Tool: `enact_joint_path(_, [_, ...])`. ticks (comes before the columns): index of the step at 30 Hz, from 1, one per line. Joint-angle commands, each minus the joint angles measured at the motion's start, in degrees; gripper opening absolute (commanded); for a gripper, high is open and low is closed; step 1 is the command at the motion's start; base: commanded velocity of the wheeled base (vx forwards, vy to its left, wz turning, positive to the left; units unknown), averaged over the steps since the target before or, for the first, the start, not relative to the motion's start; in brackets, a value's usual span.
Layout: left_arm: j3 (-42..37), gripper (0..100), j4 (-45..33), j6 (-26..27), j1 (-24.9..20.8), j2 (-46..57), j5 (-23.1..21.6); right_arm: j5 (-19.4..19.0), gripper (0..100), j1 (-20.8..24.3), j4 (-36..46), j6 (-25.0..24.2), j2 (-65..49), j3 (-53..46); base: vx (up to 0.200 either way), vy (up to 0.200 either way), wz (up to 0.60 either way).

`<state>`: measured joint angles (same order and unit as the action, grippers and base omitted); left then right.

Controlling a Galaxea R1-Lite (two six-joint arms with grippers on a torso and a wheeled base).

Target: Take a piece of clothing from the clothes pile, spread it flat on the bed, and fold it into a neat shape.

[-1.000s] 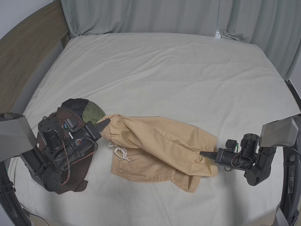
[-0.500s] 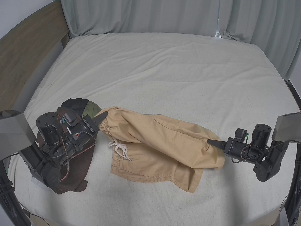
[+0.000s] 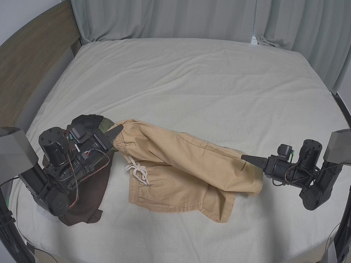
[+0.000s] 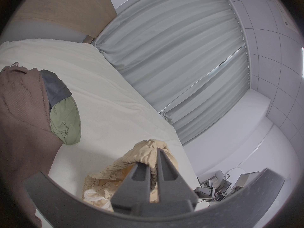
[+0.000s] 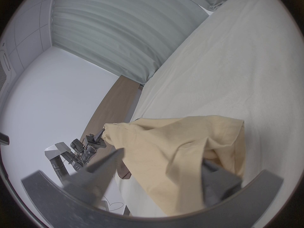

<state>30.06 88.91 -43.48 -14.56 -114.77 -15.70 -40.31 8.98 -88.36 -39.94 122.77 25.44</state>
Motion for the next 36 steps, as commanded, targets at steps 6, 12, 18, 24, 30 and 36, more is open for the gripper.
enact_joint_path(6, [-0.09,0,0.04,-0.02,-0.03,0.08,-0.03,-0.03,100,-0.02,-0.15,-0.05,-0.16,-0.13,0.000,0.000,0.00])
enact_joint_path(12, [0.00,0,0.04,-0.02,0.05,0.08,-0.03,-0.03,0,-0.20,-0.15,-0.05,-0.16,0.05,0.000,0.000,0.00])
enact_joint_path(18, [0.08,0,0.04,-0.02,0.14,-0.27,-0.03,-0.03,0,-0.46,-0.15,-0.05,-0.16,0.22,0.000,0.000,0.00])
enact_joint_path(24, [0.26,0,0.04,-0.02,0.49,-0.27,-0.03,-0.03,0,-0.99,-0.15,-0.05,-0.43,0.31,0.000,0.000,0.00])
enact_joint_path(30, [0.35,0,0.04,-0.11,0.58,0.25,-0.12,-0.03,0,-1.34,-0.06,-0.05,-2.54,0.05,0.000,0.000,0.00])
enact_joint_path(36, [0.35,0,0.04,-0.11,0.49,2.10,-0.21,-0.03,0,-1.25,-0.06,-0.14,-4.91,-0.48,0.000,0.000,0.00])
